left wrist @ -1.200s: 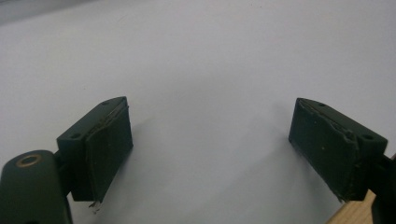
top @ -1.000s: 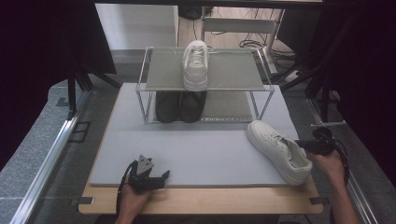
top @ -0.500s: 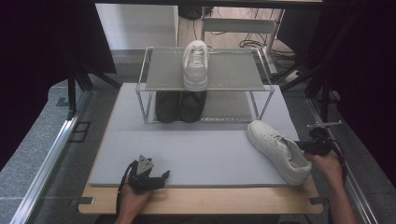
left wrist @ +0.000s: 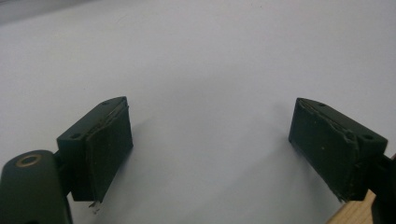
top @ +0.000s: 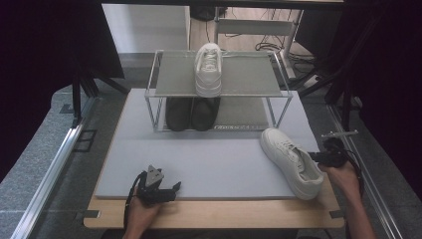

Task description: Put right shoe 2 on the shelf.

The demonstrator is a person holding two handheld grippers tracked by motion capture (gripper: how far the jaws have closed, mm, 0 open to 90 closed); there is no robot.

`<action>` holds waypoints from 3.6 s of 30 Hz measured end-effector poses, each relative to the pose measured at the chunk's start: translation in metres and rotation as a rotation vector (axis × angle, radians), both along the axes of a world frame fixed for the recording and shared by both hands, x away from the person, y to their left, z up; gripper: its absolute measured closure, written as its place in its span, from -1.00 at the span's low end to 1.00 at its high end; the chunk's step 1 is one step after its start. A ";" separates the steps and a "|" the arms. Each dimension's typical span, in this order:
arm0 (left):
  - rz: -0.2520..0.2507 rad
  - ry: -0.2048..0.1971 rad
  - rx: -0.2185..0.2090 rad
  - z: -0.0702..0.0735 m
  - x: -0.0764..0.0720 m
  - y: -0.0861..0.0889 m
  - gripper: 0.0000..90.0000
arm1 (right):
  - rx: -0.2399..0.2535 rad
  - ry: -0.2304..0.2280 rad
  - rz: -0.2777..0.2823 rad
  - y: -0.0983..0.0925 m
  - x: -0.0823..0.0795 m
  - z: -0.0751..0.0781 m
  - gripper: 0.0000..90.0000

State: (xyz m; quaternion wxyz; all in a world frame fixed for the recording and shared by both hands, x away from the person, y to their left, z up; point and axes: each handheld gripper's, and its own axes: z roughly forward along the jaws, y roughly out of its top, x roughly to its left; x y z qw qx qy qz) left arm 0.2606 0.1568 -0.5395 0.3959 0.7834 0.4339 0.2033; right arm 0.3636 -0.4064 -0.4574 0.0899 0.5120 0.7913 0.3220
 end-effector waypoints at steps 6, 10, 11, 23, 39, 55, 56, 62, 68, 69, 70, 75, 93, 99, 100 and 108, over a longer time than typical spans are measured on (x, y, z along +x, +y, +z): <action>0.000 0.000 0.000 0.000 0.000 0.000 -0.71 | 0.005 0.000 0.025 0.012 0.001 0.000 0.99; 0.000 0.000 0.000 0.000 0.000 0.000 -0.71 | 0.009 -0.004 0.048 0.021 0.003 -0.001 0.99; 0.000 0.000 0.000 0.000 0.000 0.000 -0.71 | 0.007 -0.007 0.054 0.023 0.003 -0.001 0.99; 0.000 0.001 0.000 0.000 0.000 0.000 -0.71 | 0.016 -0.010 0.096 0.047 0.010 -0.003 0.99; 0.001 0.001 -0.001 0.000 0.000 0.000 -0.71 | 0.038 -0.013 0.205 0.097 0.019 -0.006 0.99; 0.000 0.000 -0.002 0.000 0.000 0.000 -0.71 | 0.029 -0.034 0.299 0.151 0.026 -0.007 0.99; 0.000 0.000 -0.002 0.000 0.000 0.000 -0.71 | 0.031 -0.036 0.296 0.149 0.026 -0.006 0.99; 0.001 0.000 -0.002 0.000 0.000 0.000 -0.71 | 0.078 -0.041 0.286 0.137 0.021 0.001 0.98; 0.001 0.000 -0.001 0.000 0.000 0.000 -0.71 | 0.076 -0.073 0.283 0.127 0.008 0.016 0.87; 0.001 -0.001 -0.001 0.000 0.000 0.000 -0.71 | 0.074 -0.077 0.284 0.126 0.005 0.018 0.85; 0.001 -0.001 -0.001 0.000 0.000 0.000 -0.71 | 0.072 -0.080 0.285 0.125 0.002 0.020 0.84; 0.001 -0.001 -0.001 0.000 0.000 0.000 -0.71 | 0.075 -0.096 0.292 0.122 -0.012 0.030 0.75; 0.001 0.000 -0.001 0.000 0.000 0.000 -0.71 | 0.077 -0.085 0.329 0.145 -0.015 0.030 0.45; 0.001 -0.001 -0.001 0.000 0.000 0.000 -0.71 | 0.038 -0.076 0.319 0.151 -0.008 0.023 0.38; 0.001 0.000 -0.001 0.000 0.000 0.000 -0.71 | 0.033 -0.074 0.316 0.152 -0.008 0.022 0.38; 0.001 0.000 -0.002 0.000 0.000 0.000 -0.71 | -0.001 -0.064 0.301 0.159 -0.003 0.018 0.53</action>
